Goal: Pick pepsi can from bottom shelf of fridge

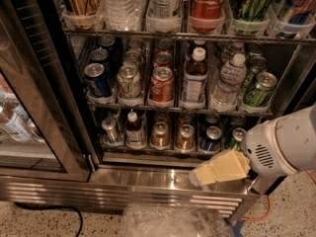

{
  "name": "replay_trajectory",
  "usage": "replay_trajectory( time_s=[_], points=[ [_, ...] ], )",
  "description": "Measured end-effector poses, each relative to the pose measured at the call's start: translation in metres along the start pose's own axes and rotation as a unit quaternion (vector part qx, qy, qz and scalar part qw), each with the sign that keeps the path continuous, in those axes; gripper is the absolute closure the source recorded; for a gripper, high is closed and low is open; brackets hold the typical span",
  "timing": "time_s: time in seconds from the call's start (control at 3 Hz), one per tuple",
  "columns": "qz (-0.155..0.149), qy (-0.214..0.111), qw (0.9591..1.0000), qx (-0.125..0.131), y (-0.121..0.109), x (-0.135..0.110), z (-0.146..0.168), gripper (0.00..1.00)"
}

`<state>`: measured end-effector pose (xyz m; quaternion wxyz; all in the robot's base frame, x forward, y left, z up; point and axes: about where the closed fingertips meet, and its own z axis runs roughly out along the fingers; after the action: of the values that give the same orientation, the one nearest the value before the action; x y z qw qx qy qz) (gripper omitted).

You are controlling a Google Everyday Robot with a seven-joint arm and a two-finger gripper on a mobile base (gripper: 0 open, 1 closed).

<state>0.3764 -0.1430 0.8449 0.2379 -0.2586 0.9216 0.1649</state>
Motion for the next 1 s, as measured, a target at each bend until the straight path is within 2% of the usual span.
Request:
replay_trajectory(
  time_s=[0.33, 0.67, 1.0],
  points=[
    [0.000, 0.000, 1.0000, 0.000, 0.000, 0.000, 0.000, 0.00],
    [0.014, -0.015, 0.9998, 0.001, 0.003, -0.002, 0.007, 0.00],
    [0.087, -0.036, 0.9952, -0.025, 0.018, 0.011, 0.049, 0.00]
  ],
)
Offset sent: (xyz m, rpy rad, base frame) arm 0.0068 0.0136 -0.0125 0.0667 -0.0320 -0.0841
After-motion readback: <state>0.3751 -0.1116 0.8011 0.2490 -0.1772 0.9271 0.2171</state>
